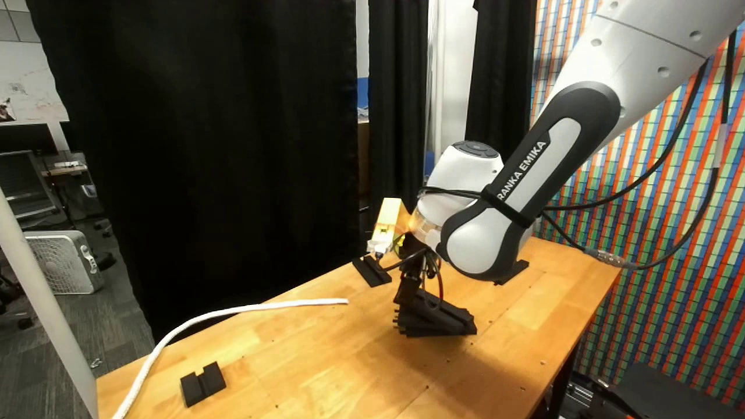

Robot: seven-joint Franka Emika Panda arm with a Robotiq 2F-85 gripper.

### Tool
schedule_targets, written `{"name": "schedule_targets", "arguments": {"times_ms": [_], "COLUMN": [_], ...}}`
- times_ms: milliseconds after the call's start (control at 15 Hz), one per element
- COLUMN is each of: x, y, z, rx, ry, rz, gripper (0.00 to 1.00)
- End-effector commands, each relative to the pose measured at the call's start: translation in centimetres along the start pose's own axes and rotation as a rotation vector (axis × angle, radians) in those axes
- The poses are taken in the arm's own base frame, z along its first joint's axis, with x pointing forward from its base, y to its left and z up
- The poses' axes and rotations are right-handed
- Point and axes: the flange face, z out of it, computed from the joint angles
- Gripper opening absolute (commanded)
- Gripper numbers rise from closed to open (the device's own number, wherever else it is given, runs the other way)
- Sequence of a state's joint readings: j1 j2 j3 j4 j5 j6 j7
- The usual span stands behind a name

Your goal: Put the black objects in a line

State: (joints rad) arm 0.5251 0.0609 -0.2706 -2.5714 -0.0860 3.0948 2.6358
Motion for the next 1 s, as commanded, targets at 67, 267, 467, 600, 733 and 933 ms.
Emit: {"name": "schedule_targets", "arguments": {"times_ms": [67, 267, 467, 600, 733, 933], "x": [-3.8, -3.6, -1.7, -1.6, 0.0, 0.8], "y": [4.6, 4.9, 1.8, 2.2, 0.0, -0.6], "z": [-3.3, -3.6, -2.4, -2.8, -2.2, -1.7], "rx": [-0.110, -0.148, -0.163, -0.152, -0.148, -0.163], "ry": [-0.019, 0.055, 0.147, 0.196, 0.218, 0.229], "rz": [0.045, 0.105, 0.176, 0.214, 0.223, 0.262], "gripper": [1.00, 1.00, 1.00, 1.00, 1.00, 1.00]}}
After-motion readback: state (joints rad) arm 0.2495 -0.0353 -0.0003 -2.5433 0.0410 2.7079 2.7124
